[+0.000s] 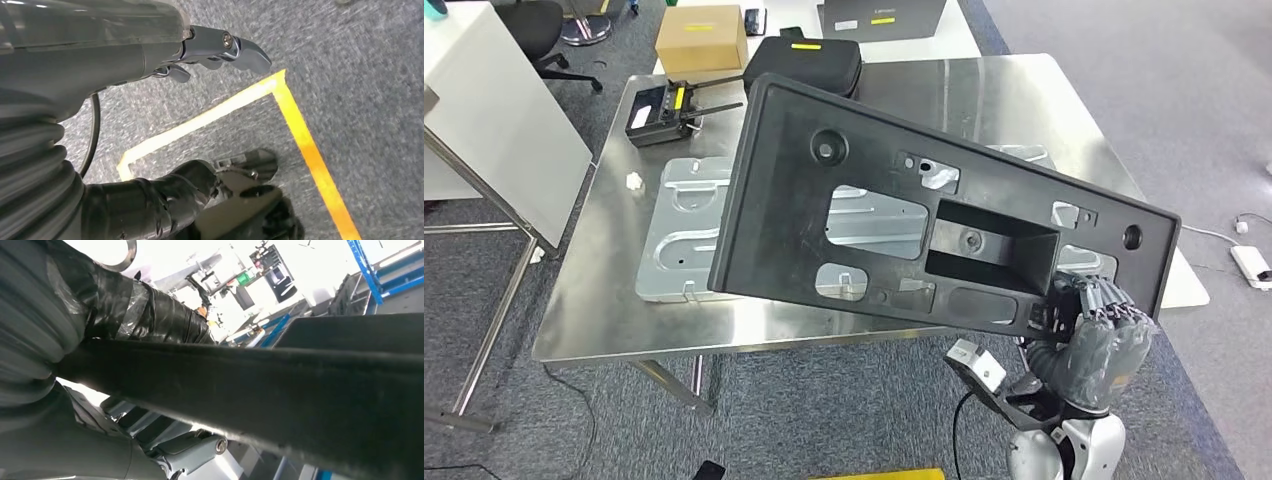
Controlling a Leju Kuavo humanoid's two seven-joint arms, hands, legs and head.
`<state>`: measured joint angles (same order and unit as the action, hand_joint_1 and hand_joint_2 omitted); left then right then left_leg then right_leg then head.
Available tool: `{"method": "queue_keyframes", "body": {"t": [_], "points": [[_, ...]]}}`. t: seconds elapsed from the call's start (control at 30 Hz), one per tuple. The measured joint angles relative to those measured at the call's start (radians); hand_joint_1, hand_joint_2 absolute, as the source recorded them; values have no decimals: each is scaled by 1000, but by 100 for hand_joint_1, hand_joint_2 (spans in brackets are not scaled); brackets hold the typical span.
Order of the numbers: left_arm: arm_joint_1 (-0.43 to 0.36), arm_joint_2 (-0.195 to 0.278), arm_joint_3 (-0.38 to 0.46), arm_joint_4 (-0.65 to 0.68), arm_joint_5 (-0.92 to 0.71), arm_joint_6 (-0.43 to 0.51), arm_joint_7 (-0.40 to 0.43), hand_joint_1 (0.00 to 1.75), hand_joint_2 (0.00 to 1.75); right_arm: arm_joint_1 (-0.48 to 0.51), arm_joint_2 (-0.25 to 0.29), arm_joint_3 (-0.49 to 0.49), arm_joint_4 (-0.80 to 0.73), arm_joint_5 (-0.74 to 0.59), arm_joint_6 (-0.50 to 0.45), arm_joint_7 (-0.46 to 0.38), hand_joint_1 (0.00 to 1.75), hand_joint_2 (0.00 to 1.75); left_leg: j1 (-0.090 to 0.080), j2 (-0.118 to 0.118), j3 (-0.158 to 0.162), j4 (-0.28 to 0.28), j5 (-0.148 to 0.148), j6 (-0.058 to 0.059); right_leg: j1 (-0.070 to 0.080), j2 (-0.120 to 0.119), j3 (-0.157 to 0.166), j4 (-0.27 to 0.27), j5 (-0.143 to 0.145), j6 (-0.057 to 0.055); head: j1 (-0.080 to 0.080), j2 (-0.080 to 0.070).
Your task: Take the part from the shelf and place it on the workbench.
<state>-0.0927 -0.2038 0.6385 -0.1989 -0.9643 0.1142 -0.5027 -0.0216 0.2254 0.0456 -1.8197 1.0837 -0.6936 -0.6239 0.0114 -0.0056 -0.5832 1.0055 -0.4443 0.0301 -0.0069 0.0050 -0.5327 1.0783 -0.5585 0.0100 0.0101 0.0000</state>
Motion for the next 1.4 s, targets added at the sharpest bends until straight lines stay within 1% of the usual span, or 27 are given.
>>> {"method": "queue_keyframes", "body": {"t": [0.1,0.13,0.17,0.2,0.27,0.3,0.37,0.47,0.5,0.53,0.6,0.63,0.67,0.7,0.77,0.8,0.83,0.9,1.0,1.07,1.13,1.17,1.2,1.23,1.3,1.33,1.4], "points": [[0,-2,0,0,0,-2,0,0,175,0,-6,4,2,-3,0,8,171,175,0,1,17,-3,-14,12,-1,-2,-109,190,-71,6,2,0],[1,-2,0,0,0,-2,0,0,175,1,-8,5,4,-4,0,10,171,175,0,1,23,-2,-20,12,-3,-2,-144,232,-75,7,2,0],[2,-2,0,0,0,-1,0,0,175,1,-10,6,6,-4,0,11,171,175,0,0,31,-2,-26,12,-5,-3,-162,240,-57,8,2,0],[3,-2,0,0,0,-1,0,0,175,2,-12,6,8,-4,0,12,171,175,0,-1,41,-1,-34,10,-7,-3,-161,207,-18,8,2,0],[4,-3,0,0,0,-1,0,0,175,1,-14,8,9,-3,0,13,171,175,0,-2,60,1,-52,2,-10,-5,-122,83,75,6,2,0],[3,-3,0,0,0,-1,1,0,175,0,-14,9,10,-2,0,15,171,175,-2,-2,66,5,-60,-4,-9,-5,-101,27,101,3,2,0],[1,-3,0,0,0,1,2,0,175,-2,-17,12,12,0,0,18,171,175,-5,-2,68,8,-69,-15,-6,-4,-85,-16,105,-6,1,0],[-2,-3,0,0,0,-1,4,0,175,-4,-19,14,13,2,0,24,171,175,-4,0,66,14,-81,-29,-8,1,-80,-28,98,-22,0,0],[-2,-3,0,0,0,-4,2,0,175,-5,-19,15,13,2,0,25,171,175,-3,0,55,39,-95,-34,-10,0,-75,-32,96,-27,0,0],[-3,-3,0,0,0,-7,1,0,175,-7,-20,16,13,3,0,27,171,175,-2,1,33,83,-116,-39,-11,-1,-70,-35,94,-33,0,0],[-3,-3,0,0,-1,-2,-1,0,175,-11,-20,20,14,5,0,28,171,175,-1,1,-44,220,-163,-45,-9,-3,-63,-36,89,-40,0,0],[-2,-3,0,0,-1,3,0,0,175,-12,-21,22,16,6,0,29,171,175,0,1,-82,277,-175,-46,-8,-3,-60,-36,86,-42,0,0],[-1,-3,0,0,-2,10,1,0,175,-12,-21,23,18,9,0,31,171,175,0,1,-107,303,-167,-46,-6,-2,-55,-36,82,-44,-1,0],[-1,-3,0,0,-2,15,2,0,175,-12,-22,24,20,11,0,33,171,175,-1,1,-112,289,-138,-43,-5,-1,-49,-36,78,-44,-1,0],[-1,-3,0,0,-3,26,7,0,175,-13,-23,28,22,14,0,37,171,175,-3,0,-76,167,-46,-30,-3,2,-34,-37,69,-42,0,0],[-2,-2,0,0,-3,33,10,0,175,-15,-23,30,23,15,0,39,171,175,-6,0,-52,104,-13,-22,0,2,-29,-36,64,-39,0,0],[-3,-2,0,0,-3,39,13,0,175,-17,-23,32,24,16,0,41,171,175,-9,1,-33,58,3,-16,1,3,-28,-36,61,-35,0,0],[-7,-3,0,0,-3,52,19,0,175,-21,-25,34,26,19,0,45,171,175,-14,0,-21,30,-1,-9,2,3,-29,-37,59,-24,0,0],[-8,-4,0,0,-3,60,23,0,175,-25,-28,39,26,25,0,48,171,175,-7,-1,-12,9,3,-1,2,0,-29,-31,47,-7,0,0],[-10,-6,0,0,-3,59,24,0,175,-32,-32,43,29,30,0,54,171,175,-3,1,-5,0,5,6,0,-1,-65,46,3,2,0,0],[-11,-8,0,0,-3,52,23,0,175,-37,-38,49,35,37,0,67,171,175,-4,2,-5,2,3,10,-2,-1,-131,173,-46,8,0,0],[-11,-8,0,0,-3,47,22,0,175,-38,-42,53,39,43,0,75,171,175,-5,2,-5,3,1,11,-3,-1,-155,211,-50,9,0,0],[-11,-8,0,0,-3,41,21,0,175,-40,-46,57,44,48,0,84,171,175,-5,1,-4,6,-2,11,-4,-1,-162,214,-34,10,0,0],[-11,-8,0,0,-3,36,19,0,175,-45,-49,61,48,54,0,93,166,175,-5,0,-3,10,-5,10,-5,-2,-151,177,-1,9,0,0],[-12,-9,0,0,-5,27,17,0,175,-60,-56,72,57,65,0,111,158,175,-6,-1,-1,18,-14,5,-5,-3,-99,52,65,4,0,0],[-12,-10,0,0,-7,22,16,0,175,-70,-60,80,62,70,0,120,154,175,-8,-1,-1,21,-17,1,-3,-3,-79,6,81,0,0,0],[-14,-10,0,0,-11,15,14,0,175,-85,-66,96,74,81,0,141,155,175,-11,-1,-4,23,-17,-8,1,-2,-66,-23,81,-9,0,0]]}}
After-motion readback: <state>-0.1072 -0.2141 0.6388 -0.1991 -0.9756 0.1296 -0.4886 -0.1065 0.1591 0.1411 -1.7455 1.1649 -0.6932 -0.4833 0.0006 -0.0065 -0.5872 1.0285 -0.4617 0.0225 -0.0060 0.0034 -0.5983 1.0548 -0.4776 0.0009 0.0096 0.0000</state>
